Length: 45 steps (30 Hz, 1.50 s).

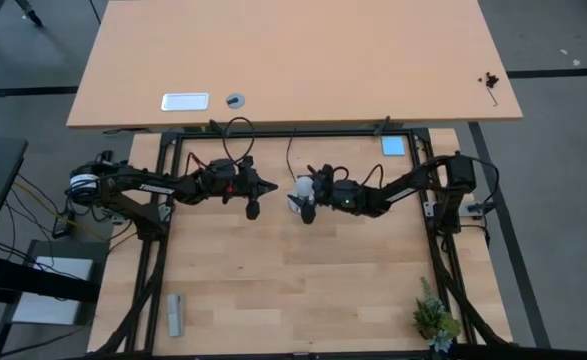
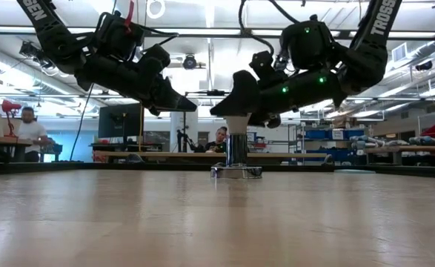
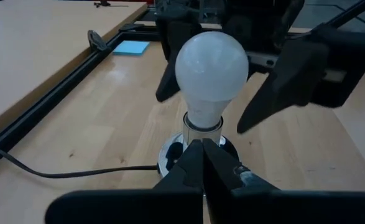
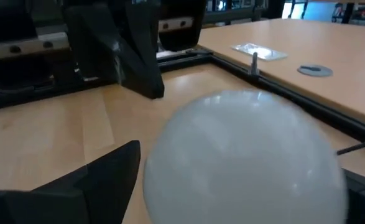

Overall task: Screw lightbulb
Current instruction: Insert the lightbulb into the lamp socket

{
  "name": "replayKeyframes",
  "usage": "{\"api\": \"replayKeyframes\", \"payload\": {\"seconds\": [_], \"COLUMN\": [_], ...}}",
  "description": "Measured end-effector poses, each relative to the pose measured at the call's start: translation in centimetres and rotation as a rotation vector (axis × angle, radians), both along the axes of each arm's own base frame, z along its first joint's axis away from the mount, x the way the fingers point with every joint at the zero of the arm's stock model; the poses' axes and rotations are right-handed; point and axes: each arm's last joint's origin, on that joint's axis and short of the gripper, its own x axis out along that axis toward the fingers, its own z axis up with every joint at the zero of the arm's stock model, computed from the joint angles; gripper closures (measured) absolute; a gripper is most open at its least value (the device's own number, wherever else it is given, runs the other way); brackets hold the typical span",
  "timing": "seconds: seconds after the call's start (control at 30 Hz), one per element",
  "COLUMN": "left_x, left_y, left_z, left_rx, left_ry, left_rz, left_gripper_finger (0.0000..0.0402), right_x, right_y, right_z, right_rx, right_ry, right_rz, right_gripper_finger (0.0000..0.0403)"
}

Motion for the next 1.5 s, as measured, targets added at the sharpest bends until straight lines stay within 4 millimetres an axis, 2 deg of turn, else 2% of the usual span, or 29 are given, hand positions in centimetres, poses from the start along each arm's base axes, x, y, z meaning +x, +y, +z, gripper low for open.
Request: {"api": "replayKeyframes", "payload": {"seconds": [0.3, 0.6, 0.7, 0.9, 1.07, 1.23, 1.5], "left_x": [0.0, 0.0, 0.0, 0.2, 0.2, 0.2, 0.2], "left_y": [0.0, 0.0, -0.1, -0.6, -0.7, -0.7, -0.7], "left_z": [0.0, 0.0, 0.0, 0.1, 0.1, 0.1, 0.0], "left_rx": [0.0, -0.003, -0.014, -0.029, -0.028, -0.027, -0.024], "left_ry": [-0.001, 0.001, -0.003, -0.02, -0.014, -0.017, -0.007], "left_rz": [0.0, 0.0, -0.005, -0.051, -0.049, -0.051, -0.05], "left_gripper_finger": [0.0401, 0.0401, 0.0401, 0.0401, 0.0401, 0.0401, 0.0401], "right_x": [-0.7, -2.5, -2.5, -0.9, 0.1, 1.8, 4.8], "right_y": [0.1, 0.2, 0.2, 0.3, -0.8, -1.8, -3.0], "right_z": [2.8, 7.4, 9.6, 14.0, 16.8, 17.5, 16.6], "right_rx": [-0.038, -0.13, -0.085, 0.061, 0.182, 0.197, 0.229], "right_ry": [-0.015, -0.021, 0.083, 0.345, 0.563, 0.722, 0.914], "right_rz": [0.005, -0.013, 0.005, 0.099, 0.107, 0.118, 0.175], "right_gripper_finger": [0.0048, 0.0048, 0.0058, 0.0112, 0.0137, 0.0126, 0.0085]}}
